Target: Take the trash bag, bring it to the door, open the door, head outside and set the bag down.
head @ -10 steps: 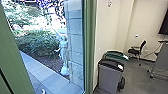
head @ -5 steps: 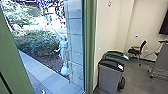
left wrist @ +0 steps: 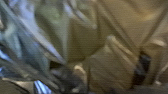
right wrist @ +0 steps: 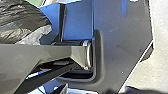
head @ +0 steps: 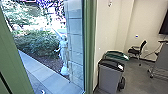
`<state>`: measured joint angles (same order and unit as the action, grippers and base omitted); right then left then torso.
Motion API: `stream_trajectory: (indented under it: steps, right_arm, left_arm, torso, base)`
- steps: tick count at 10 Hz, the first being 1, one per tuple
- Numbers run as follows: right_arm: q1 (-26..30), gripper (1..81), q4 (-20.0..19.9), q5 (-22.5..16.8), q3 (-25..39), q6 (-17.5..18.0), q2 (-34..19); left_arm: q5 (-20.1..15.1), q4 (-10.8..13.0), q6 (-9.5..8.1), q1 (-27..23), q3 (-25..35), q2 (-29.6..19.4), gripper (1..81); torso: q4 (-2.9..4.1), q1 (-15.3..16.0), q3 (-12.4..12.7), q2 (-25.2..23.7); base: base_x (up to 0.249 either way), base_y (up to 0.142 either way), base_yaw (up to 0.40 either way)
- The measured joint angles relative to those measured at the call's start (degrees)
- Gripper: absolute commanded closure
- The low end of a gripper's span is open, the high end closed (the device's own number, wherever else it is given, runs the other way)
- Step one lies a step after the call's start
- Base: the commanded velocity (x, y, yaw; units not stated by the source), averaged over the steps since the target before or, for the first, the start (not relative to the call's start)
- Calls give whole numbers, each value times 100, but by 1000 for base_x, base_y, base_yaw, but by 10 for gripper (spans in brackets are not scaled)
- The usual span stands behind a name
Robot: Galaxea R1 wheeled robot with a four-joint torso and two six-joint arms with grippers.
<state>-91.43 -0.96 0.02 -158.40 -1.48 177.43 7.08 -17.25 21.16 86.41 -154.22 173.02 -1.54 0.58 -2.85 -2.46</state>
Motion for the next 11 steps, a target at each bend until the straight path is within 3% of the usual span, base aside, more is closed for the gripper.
stream_trajectory:
  steps: [11]
  right_arm:
    - [-13,10,2,2,2,-6,0]
  left_arm:
    - [0,37,0,-13,1,-2,811]
  torso:
    - [0,-2,0,0]
  base:
    - [0,0,83]
